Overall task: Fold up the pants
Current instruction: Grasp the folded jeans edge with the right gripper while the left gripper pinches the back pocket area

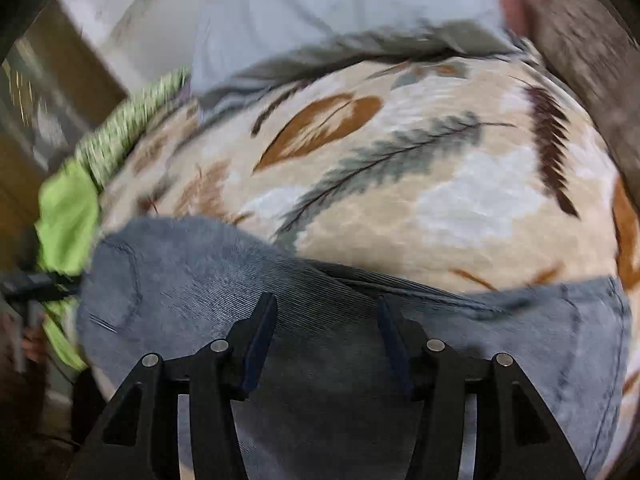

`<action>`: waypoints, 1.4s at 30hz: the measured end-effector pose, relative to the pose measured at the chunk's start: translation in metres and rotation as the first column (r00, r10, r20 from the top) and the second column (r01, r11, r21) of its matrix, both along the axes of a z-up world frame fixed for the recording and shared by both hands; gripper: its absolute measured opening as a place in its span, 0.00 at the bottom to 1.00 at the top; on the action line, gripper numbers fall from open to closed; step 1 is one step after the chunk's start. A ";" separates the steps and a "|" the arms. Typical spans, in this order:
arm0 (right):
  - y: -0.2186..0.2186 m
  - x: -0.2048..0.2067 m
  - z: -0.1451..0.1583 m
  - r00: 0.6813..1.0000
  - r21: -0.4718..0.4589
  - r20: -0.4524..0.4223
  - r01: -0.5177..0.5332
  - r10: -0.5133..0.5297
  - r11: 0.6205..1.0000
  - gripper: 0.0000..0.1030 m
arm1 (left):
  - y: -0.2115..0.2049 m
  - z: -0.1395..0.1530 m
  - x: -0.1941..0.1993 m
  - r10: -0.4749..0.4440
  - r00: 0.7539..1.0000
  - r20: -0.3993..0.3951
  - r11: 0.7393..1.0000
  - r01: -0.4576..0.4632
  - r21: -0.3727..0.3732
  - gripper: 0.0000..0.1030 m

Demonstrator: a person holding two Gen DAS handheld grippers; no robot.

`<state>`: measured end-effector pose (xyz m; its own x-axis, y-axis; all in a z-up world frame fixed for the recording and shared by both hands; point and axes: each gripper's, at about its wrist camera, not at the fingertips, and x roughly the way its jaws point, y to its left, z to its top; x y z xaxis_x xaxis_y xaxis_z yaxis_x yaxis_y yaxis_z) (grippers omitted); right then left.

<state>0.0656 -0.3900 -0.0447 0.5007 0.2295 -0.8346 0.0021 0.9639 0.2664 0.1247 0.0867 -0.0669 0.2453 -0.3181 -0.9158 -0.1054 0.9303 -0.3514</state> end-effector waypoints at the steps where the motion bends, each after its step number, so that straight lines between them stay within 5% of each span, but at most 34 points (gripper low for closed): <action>1: 0.006 0.003 -0.003 1.000 -0.016 -0.009 -0.013 0.013 1.000 0.52 | 0.000 0.000 -0.001 -0.004 1.000 0.001 1.000 0.004 0.002 0.67; 6: 0.025 0.021 -0.015 0.997 -0.091 -0.048 -0.070 0.066 0.993 0.63 | 0.000 0.000 -0.003 -0.014 1.000 0.006 1.000 0.014 0.011 0.68; 8: 0.034 0.024 -0.017 0.993 -0.154 -0.054 -0.115 0.108 0.981 0.48 | 0.000 -0.001 -0.003 -0.014 1.000 0.006 1.000 0.014 0.013 0.68; 9: 0.037 0.024 -0.016 0.992 -0.187 -0.056 -0.126 0.117 0.974 0.27 | -0.001 0.000 -0.003 -0.016 1.000 0.006 1.000 0.016 0.017 0.68; 11: 0.035 0.024 -0.011 0.993 -0.188 -0.048 -0.111 0.104 0.976 0.25 | -0.002 0.002 -0.001 -0.030 0.999 0.010 0.999 0.030 0.030 0.68; 14: -0.007 0.010 0.007 1.000 -0.096 0.008 0.024 -0.024 0.995 0.35 | 0.000 0.008 0.005 -0.036 0.999 0.023 0.998 0.035 0.043 0.68; 16: -0.044 -0.004 0.014 0.992 -0.068 0.013 0.127 -0.126 0.990 0.57 | 0.004 0.009 0.011 -0.032 0.999 0.024 0.998 0.031 0.054 0.68; 22: -0.157 -0.059 0.017 0.909 -0.083 0.009 0.417 -0.417 0.905 0.61 | 0.009 0.005 0.027 -0.028 1.000 -0.002 0.999 0.028 0.027 0.69; 30: -0.147 -0.073 0.005 0.953 -0.024 0.045 0.302 -0.301 0.953 0.60 | 0.001 -0.005 0.031 -0.042 0.998 -0.045 0.999 0.042 0.008 0.69; 36: -0.157 -0.071 -0.004 0.939 -0.004 0.038 0.343 -0.342 0.939 0.61 | 0.010 -0.008 0.045 0.003 0.998 -0.063 1.000 -0.005 -0.023 0.71; 42: -0.153 -0.073 -0.007 0.957 0.013 0.036 0.286 -0.286 0.958 0.50 | 0.014 -0.013 0.059 0.016 0.995 -0.097 0.996 -0.025 -0.090 0.78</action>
<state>-0.0070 -0.5432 -0.0518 0.5773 0.0783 -0.8128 0.2676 0.9223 0.2790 0.1838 0.1009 -0.0800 0.1643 -0.3975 -0.9028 -0.1614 0.8920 -0.4222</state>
